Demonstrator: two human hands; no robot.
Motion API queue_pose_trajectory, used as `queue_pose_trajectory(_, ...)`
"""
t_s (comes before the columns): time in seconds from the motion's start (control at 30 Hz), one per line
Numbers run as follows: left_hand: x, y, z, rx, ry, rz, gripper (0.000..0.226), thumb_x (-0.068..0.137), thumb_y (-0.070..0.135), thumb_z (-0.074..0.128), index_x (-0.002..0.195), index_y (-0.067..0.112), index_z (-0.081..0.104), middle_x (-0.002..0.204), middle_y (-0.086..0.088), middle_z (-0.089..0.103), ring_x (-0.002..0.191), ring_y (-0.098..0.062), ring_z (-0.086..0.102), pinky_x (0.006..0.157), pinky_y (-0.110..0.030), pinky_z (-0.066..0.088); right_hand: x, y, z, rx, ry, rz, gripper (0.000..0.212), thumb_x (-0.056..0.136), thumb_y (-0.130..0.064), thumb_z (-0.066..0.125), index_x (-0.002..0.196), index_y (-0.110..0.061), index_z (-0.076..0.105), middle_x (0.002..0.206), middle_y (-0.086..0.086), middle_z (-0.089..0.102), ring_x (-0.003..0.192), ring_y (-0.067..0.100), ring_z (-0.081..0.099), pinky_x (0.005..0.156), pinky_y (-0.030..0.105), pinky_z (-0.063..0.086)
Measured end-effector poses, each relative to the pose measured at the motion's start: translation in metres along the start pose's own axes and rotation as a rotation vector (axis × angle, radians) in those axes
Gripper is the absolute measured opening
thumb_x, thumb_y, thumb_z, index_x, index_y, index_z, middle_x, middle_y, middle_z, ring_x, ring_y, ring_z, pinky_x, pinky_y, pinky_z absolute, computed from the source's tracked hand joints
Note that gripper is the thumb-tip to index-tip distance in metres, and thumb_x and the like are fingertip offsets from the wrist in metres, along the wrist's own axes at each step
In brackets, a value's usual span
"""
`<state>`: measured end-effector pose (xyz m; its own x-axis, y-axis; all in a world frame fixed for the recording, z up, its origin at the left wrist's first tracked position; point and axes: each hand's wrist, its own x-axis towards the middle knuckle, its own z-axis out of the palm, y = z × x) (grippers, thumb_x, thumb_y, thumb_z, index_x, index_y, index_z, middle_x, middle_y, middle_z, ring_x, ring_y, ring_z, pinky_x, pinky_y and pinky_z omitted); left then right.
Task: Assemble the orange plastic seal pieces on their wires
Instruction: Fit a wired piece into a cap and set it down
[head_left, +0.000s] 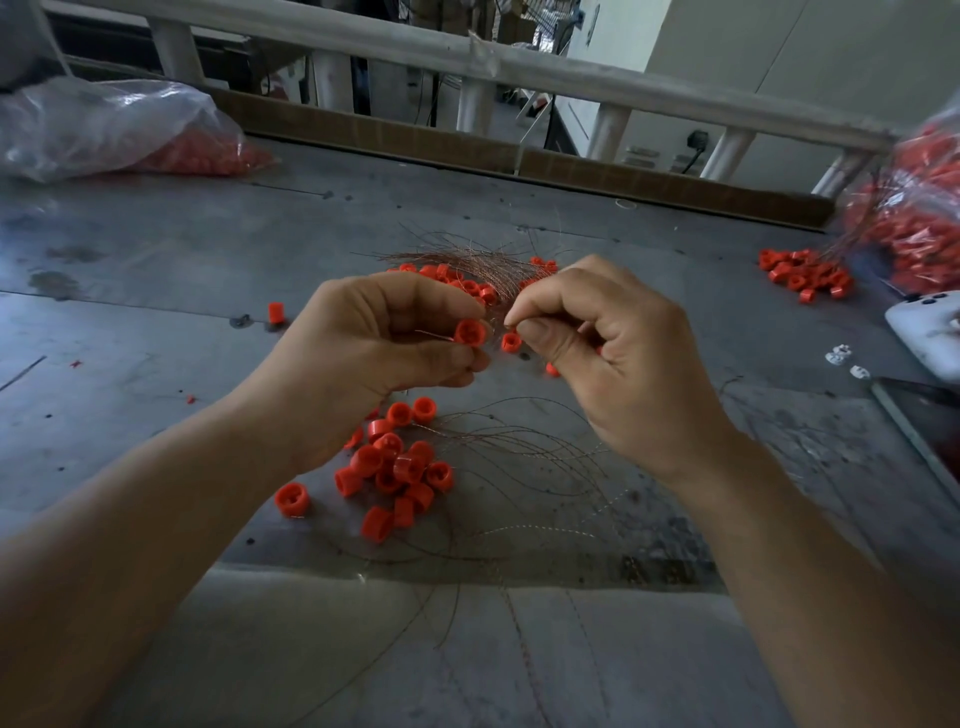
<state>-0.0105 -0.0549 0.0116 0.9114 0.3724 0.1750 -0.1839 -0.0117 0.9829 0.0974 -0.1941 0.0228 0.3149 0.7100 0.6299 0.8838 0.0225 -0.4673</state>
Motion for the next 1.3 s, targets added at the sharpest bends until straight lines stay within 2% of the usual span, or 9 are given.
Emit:
queue_pose_trajectory(0.1, -0.0009, 0.0007, 0.0003, 0.004, -0.019, 0.012, 0.023, 0.052, 0.011, 0.068, 0.074, 0.017, 0.073, 0.074, -0.002, 0.072, 0.072, -0.013, 0.070, 0.062, -0.016, 0.053, 0.0001, -0.0007, 0.0006, 0.015, -0.013, 0.015, 0.007, 0.083, -0.008, 0.060, 0.085, -0.008, 0.067, 0.078, -0.018, 0.049, 0.070, -0.004, 0.050, 0.066, 0.006, 0.038)
queue_pose_trajectory(0.2, -0.0020, 0.0025, 0.0011, 0.020, -0.047, 0.029, 0.027, 0.050, 0.016, 0.068, 0.075, 0.022, 0.075, 0.075, 0.001, 0.073, 0.073, -0.011, 0.070, 0.063, -0.015, 0.052, 0.0002, -0.0015, 0.0006, 0.076, -0.028, 0.051, 0.004, 0.082, -0.009, 0.061, 0.083, -0.011, 0.064, 0.077, -0.018, 0.053, 0.069, -0.005, 0.052, 0.065, 0.006, 0.038)
queue_pose_trajectory(0.3, -0.0020, 0.0032, 0.0021, 0.005, -0.044, 0.029, 0.028, 0.048, 0.016, 0.069, 0.076, 0.019, 0.075, 0.074, 0.000, 0.073, 0.071, -0.010, 0.069, 0.062, -0.015, 0.052, 0.0001, -0.0020, -0.0004, 0.094, -0.047, 0.065, 0.012, 0.082, -0.008, 0.060, 0.081, -0.019, 0.056, 0.076, -0.018, 0.054, 0.070, -0.007, 0.052, 0.064, 0.005, 0.038)
queue_pose_trajectory(0.43, -0.0028, 0.0047, 0.0027, 0.015, -0.056, 0.028, 0.032, 0.045, 0.021, 0.070, 0.077, 0.021, 0.075, 0.073, 0.000, 0.072, 0.071, -0.009, 0.069, 0.063, -0.015, 0.052, -0.0015, -0.0018, 0.0021, 0.003, -0.082, 0.056, 0.003, 0.081, -0.010, 0.060, 0.079, -0.011, 0.063, 0.074, -0.010, 0.053, 0.068, -0.002, 0.048, 0.065, 0.006, 0.037)
queue_pose_trajectory(0.5, -0.0029, 0.0051, 0.0026, 0.018, -0.061, 0.026, 0.032, 0.049, 0.017, 0.068, 0.080, 0.020, 0.074, 0.073, 0.000, 0.072, 0.070, -0.009, 0.069, 0.062, -0.015, 0.052, -0.0017, -0.0018, 0.0024, -0.020, -0.082, 0.062, 0.004, 0.081, -0.009, 0.060, 0.079, -0.008, 0.064, 0.072, -0.009, 0.052, 0.067, -0.002, 0.047, 0.064, 0.007, 0.037)
queue_pose_trajectory(0.7, -0.0043, 0.0052, 0.0028, -0.031, -0.074, 0.023, 0.030, 0.049, 0.018, 0.067, 0.077, 0.023, 0.076, 0.076, 0.000, 0.073, 0.072, -0.011, 0.069, 0.064, -0.016, 0.053, -0.0023, -0.0009, -0.0004, -0.024, -0.105, 0.105, 0.004, 0.082, -0.006, 0.062, 0.079, -0.009, 0.064, 0.072, -0.013, 0.051, 0.064, -0.004, 0.045, 0.062, 0.007, 0.036)
queue_pose_trajectory(0.87, -0.0049, 0.0051, 0.0037, -0.043, -0.072, 0.000, 0.034, 0.058, 0.007, 0.060, 0.087, 0.020, 0.071, 0.077, 0.001, 0.073, 0.073, -0.010, 0.070, 0.064, -0.016, 0.053, -0.0021, -0.0013, -0.0015, -0.024, -0.105, 0.118, 0.005, 0.082, -0.006, 0.063, 0.079, -0.011, 0.064, 0.072, -0.014, 0.050, 0.065, -0.005, 0.045, 0.062, 0.007, 0.036)
queue_pose_trajectory(1.07, -0.0055, 0.0062, 0.0048, -0.059, -0.062, -0.006, 0.034, 0.058, 0.006, 0.059, 0.086, 0.020, 0.070, 0.076, 0.000, 0.073, 0.071, -0.010, 0.070, 0.063, -0.015, 0.053, -0.0026, -0.0015, -0.0022, -0.019, -0.112, 0.130, 0.011, 0.082, -0.005, 0.064, 0.078, -0.015, 0.062, 0.071, -0.015, 0.049, 0.066, -0.006, 0.046, 0.062, 0.006, 0.036)
queue_pose_trajectory(1.3, -0.0046, 0.0062, 0.0019, -0.109, -0.084, 0.014, 0.030, 0.061, 0.003, 0.058, 0.078, 0.019, 0.076, 0.074, -0.001, 0.073, 0.070, -0.010, 0.069, 0.063, -0.017, 0.053, -0.0031, -0.0054, -0.0060, 0.182, -0.096, 0.208, 0.022, 0.081, -0.004, 0.060, 0.078, -0.025, 0.056, 0.072, -0.011, 0.057, 0.066, 0.004, 0.054, 0.060, 0.014, 0.045)
